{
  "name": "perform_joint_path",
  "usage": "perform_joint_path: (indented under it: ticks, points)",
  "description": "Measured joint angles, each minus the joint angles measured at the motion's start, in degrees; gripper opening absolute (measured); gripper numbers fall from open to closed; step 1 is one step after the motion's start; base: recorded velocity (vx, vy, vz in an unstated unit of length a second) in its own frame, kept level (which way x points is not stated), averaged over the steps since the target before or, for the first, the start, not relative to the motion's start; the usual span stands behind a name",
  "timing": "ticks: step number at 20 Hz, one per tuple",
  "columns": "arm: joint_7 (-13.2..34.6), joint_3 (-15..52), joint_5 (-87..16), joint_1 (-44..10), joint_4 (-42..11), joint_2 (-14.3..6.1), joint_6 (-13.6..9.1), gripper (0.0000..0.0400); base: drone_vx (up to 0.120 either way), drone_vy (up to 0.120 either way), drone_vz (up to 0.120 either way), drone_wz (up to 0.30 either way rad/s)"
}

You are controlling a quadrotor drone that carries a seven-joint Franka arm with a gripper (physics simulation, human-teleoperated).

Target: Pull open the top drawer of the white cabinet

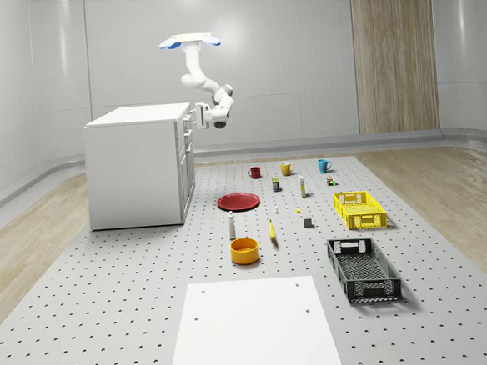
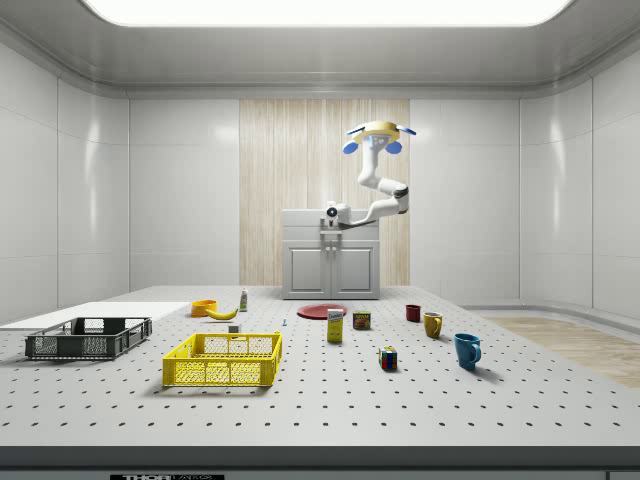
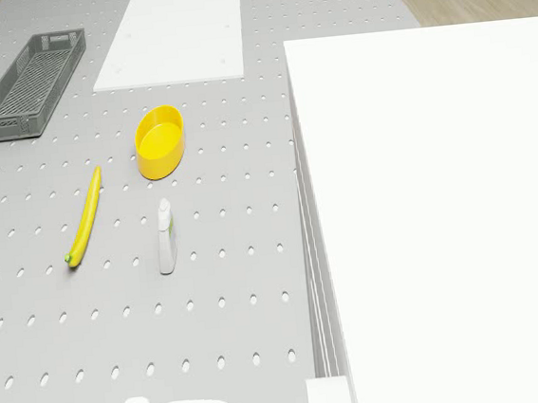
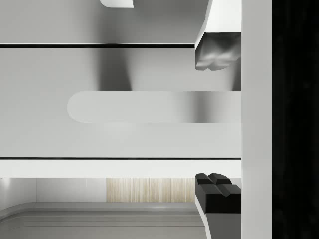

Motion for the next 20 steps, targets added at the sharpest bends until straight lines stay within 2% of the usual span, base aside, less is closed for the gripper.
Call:
perform_joint_path:
  ticks: [13,20]
  points:
    - [1.02,0.37,-0.21,0.73,0.61,-0.46,0.41,0.0305,0.000,0.000,0.000,0.000]
    - [1.02,1.18,0.32,1.05,-0.13,-0.59,1.61,0.0305,0.000,0.000,0.000,0.000]
